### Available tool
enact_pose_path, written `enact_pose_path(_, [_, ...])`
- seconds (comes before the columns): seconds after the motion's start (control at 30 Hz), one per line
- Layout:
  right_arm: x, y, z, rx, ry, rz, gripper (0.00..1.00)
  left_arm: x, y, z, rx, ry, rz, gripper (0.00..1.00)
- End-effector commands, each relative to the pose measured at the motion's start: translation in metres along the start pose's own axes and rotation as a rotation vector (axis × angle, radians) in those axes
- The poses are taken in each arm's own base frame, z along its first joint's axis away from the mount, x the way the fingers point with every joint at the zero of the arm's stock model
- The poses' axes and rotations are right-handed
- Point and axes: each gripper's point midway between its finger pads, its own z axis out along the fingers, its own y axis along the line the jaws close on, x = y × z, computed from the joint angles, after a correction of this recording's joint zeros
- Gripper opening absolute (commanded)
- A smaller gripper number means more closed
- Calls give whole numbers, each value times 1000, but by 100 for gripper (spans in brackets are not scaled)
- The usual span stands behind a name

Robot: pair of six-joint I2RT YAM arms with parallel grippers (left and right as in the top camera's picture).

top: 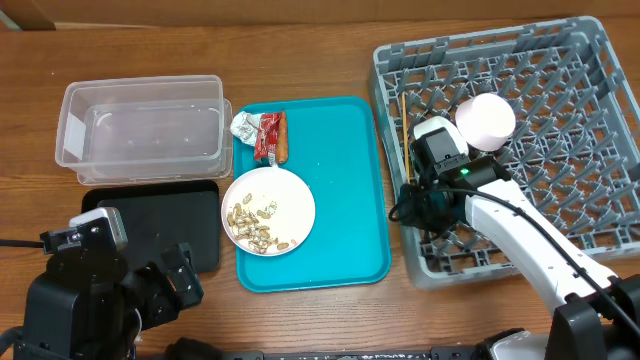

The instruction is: Sort waste into correct bins and load items into the dishwasher

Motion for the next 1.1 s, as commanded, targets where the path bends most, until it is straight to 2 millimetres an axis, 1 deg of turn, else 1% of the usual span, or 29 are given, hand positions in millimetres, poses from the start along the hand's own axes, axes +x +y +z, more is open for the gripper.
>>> enact_pose_path(0.0, [9,28,-1,-146,63,89,22,-4,3,-3,-10,-22,-16,100])
enact_pose_path(0.13, [6,28,-1,-145,49,104,23,-4,3,-3,-10,-22,-16,100])
enact_pose_path(0.3, [11,9,1,-47,51,118,22,-4,3,-3,-10,-22,-16,100])
enact_pose_path(0.33, [11,8,1,-40,48,114,23,-4,3,-3,-10,-22,-16,100])
enact_pose_path(0.43, [1,14,-3,-64,5,15,24,-4,3,-3,-10,-22,-16,100])
enact_pose_path(0.47, [-3,15,-6,-60,-17,-9,24,-4,3,-3,-10,-22,-16,100])
enact_pose_path(0.53, [-13,15,-17,-43,-69,-19,28,-4,3,-3,-10,-22,-16,100])
enact_pose_path(0.67, [-31,30,-56,-94,-195,-76,31,-4,3,-3,-10,-22,-16,100])
enact_pose_path(0.73, [-36,42,-84,-136,-272,-123,31,-4,3,-3,-10,-22,-16,100])
enact_pose_path(0.8, [-38,51,-111,-178,-342,-154,31,-4,3,-3,-10,-22,-16,100])
enact_pose_path(0.87, [-35,60,-140,-223,-420,-203,31,-4,3,-3,-10,-22,-16,100])
enact_pose_path(0.93, [-29,66,-164,-257,-486,-265,32,-4,3,-3,-10,-22,-16,100])
enact_pose_path(1.0, [-17,72,-186,-296,-541,-331,32,-4,3,-3,-10,-22,-16,100])
enact_pose_path(1.07, [-5,73,-203,-316,-587,-386,32,-4,3,-3,-10,-22,-16,100])
